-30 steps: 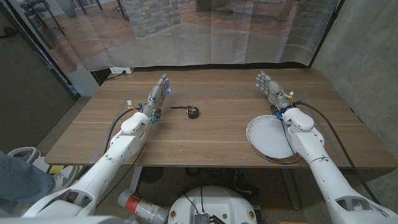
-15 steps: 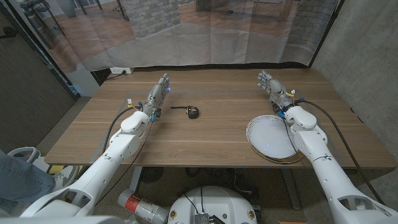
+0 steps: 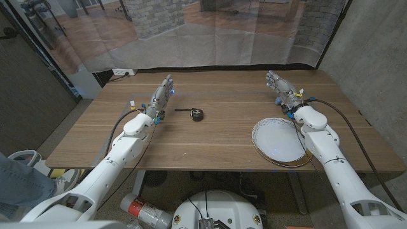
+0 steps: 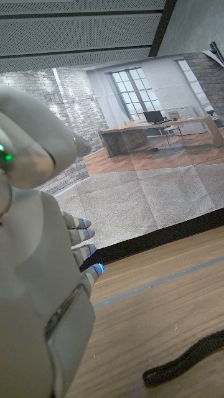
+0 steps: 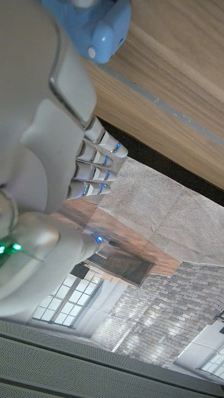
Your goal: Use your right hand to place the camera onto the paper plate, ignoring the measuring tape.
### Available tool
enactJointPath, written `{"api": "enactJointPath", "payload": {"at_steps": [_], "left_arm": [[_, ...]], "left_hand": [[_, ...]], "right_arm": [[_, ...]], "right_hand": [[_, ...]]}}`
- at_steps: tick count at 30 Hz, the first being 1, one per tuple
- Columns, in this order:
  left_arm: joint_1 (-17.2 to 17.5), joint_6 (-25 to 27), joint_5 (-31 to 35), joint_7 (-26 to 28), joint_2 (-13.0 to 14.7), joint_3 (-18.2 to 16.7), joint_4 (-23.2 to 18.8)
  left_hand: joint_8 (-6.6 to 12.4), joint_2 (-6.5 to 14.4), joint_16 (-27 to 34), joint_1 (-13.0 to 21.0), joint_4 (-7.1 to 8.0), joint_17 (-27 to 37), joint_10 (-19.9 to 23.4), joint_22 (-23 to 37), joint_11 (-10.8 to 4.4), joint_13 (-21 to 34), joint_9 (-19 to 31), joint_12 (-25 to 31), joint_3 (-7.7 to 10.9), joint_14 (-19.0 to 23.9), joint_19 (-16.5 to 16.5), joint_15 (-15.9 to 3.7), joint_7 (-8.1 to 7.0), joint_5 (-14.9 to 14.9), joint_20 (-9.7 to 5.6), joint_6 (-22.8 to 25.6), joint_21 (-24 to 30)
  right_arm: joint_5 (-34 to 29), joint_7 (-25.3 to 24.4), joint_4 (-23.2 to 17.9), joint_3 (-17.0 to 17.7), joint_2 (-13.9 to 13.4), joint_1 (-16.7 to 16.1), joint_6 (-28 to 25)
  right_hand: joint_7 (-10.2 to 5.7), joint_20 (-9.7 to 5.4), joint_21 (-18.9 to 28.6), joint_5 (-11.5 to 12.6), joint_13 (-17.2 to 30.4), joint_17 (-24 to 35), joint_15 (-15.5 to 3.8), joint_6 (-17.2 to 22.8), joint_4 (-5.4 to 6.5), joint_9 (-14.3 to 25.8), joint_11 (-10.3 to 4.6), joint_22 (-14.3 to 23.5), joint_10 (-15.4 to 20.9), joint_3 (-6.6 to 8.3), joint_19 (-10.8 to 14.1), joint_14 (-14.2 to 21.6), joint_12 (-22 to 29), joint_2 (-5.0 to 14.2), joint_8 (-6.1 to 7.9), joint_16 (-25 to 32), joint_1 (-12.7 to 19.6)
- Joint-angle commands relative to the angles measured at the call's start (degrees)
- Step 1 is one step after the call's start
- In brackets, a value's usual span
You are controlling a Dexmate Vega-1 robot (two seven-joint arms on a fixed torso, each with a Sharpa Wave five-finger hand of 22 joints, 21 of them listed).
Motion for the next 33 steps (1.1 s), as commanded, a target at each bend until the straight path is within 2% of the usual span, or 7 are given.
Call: {"api": "enactJointPath", "payload": {"at_steps": [1,33], "left_arm": [[-0.7,-0.89,0.06,-0.66,-0.34,0.09,1.11],[-0.76,-0.16,0.24,-0.31,-0.21,0.29,0.45]], "left_hand": [[0.45,0.44,0.34,0.21,0.14,0.24,-0.15,0.18,-0.14,0.17,0.08,0.24,-0.25,0.0,-0.01,0.31,0.25,0.08,-2.0,0.44,-0.11],[0.44,0.7,0.33,0.33,0.11,0.24,-0.03,0.21,-0.05,0.17,0.09,0.22,-0.52,0.17,0.31,0.41,0.28,0.01,-1.72,0.72,-0.61]], "right_arm": [[-2.94,-1.22,-1.11,0.06,-1.17,-0.08,-0.93],[-9.13,-4.96,-4.06,1.0,-3.83,-1.43,-2.57]], "right_hand": [[-0.47,-2.53,-0.2,0.38,0.14,0.23,0.03,0.32,-0.38,0.25,-0.12,0.33,-0.03,0.13,0.41,0.47,0.08,-0.11,0.36,0.26,0.74],[-0.81,-2.49,-1.06,0.4,0.16,0.16,-0.25,0.33,-1.08,0.26,-0.64,0.35,-0.21,0.28,0.47,0.57,0.09,0.06,0.41,0.26,1.45]]}}
